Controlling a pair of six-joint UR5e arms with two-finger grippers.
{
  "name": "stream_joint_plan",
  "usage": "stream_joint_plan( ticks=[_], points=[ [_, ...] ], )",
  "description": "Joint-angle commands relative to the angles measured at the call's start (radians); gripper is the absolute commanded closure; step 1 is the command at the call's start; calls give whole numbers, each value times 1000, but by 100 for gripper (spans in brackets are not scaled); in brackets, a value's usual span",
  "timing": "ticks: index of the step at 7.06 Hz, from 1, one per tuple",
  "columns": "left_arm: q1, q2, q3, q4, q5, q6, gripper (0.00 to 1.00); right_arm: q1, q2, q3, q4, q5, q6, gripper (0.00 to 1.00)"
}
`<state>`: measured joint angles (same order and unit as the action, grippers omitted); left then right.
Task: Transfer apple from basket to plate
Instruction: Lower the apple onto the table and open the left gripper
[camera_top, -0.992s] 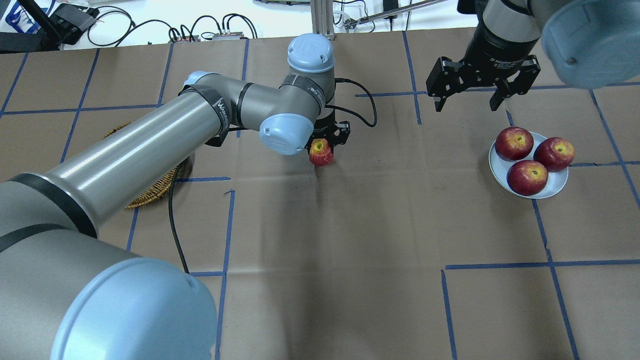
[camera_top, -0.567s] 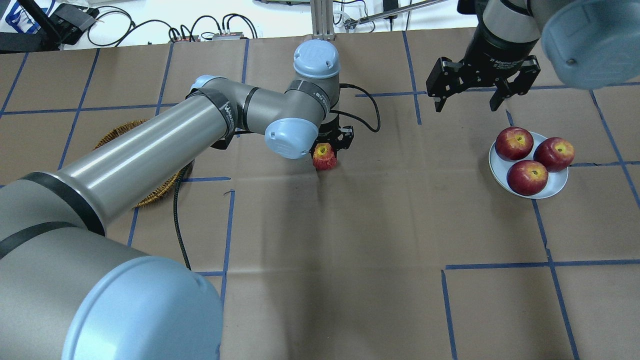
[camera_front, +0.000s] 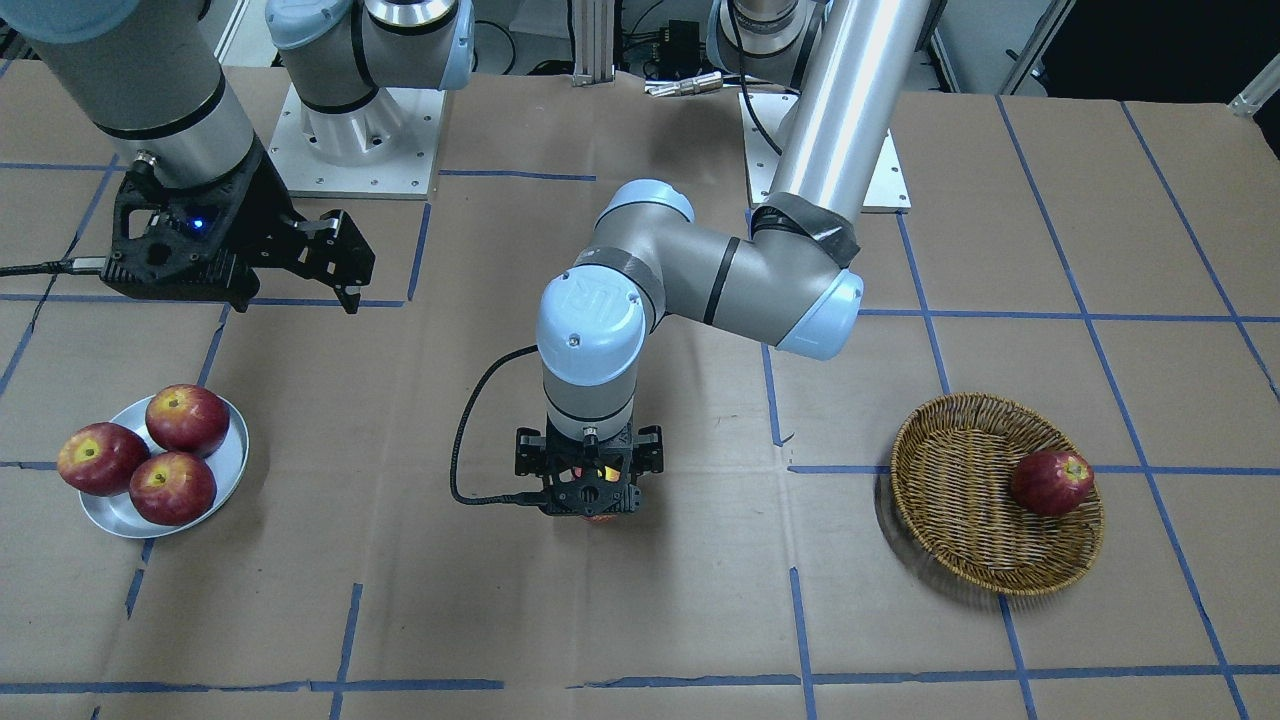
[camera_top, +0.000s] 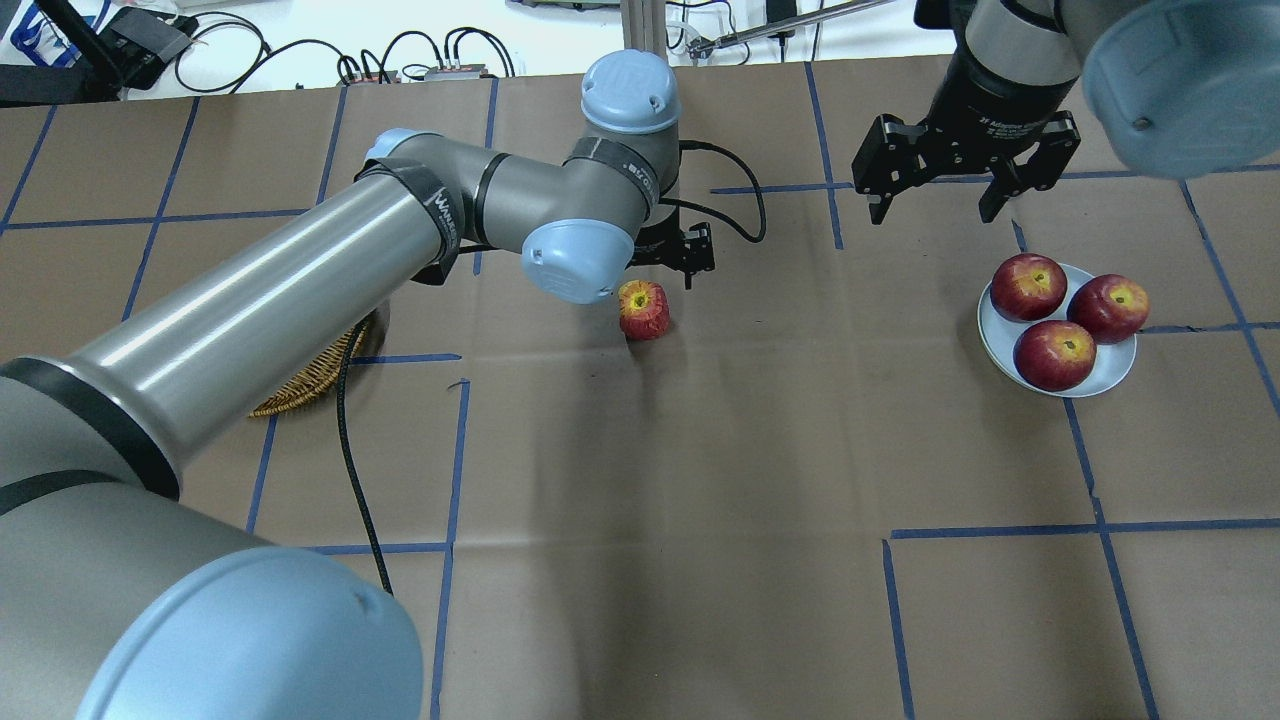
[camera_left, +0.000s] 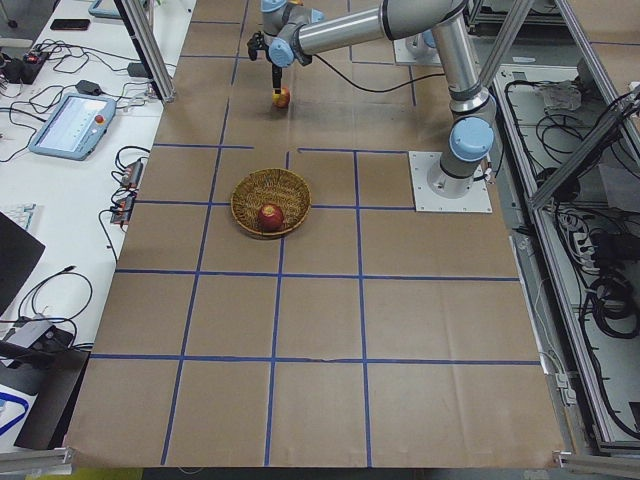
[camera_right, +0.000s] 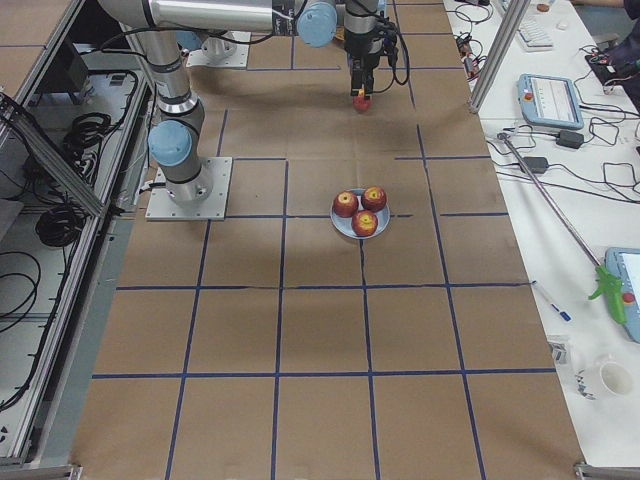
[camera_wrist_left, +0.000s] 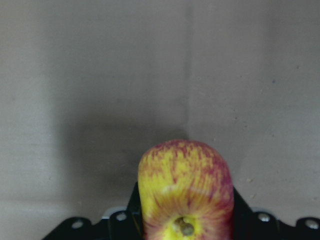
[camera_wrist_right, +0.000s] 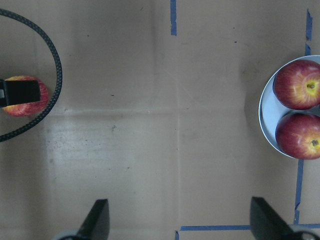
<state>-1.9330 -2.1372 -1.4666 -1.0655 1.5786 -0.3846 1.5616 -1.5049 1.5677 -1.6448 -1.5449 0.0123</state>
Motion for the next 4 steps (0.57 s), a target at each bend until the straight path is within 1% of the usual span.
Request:
stream_joint_plan(
  ticks=[1, 2, 4],
  points=[
    [46, 99, -20, -45, 1, 22, 1, 0, 0, 3, -4, 0, 0, 0],
    [90, 159, -30, -85, -5, 92, 1, 0, 0, 3, -4, 0, 0, 0],
    [175, 256, -31, -219, -5, 194, 1, 9, -3, 0, -6, -1, 14, 0]
  ],
)
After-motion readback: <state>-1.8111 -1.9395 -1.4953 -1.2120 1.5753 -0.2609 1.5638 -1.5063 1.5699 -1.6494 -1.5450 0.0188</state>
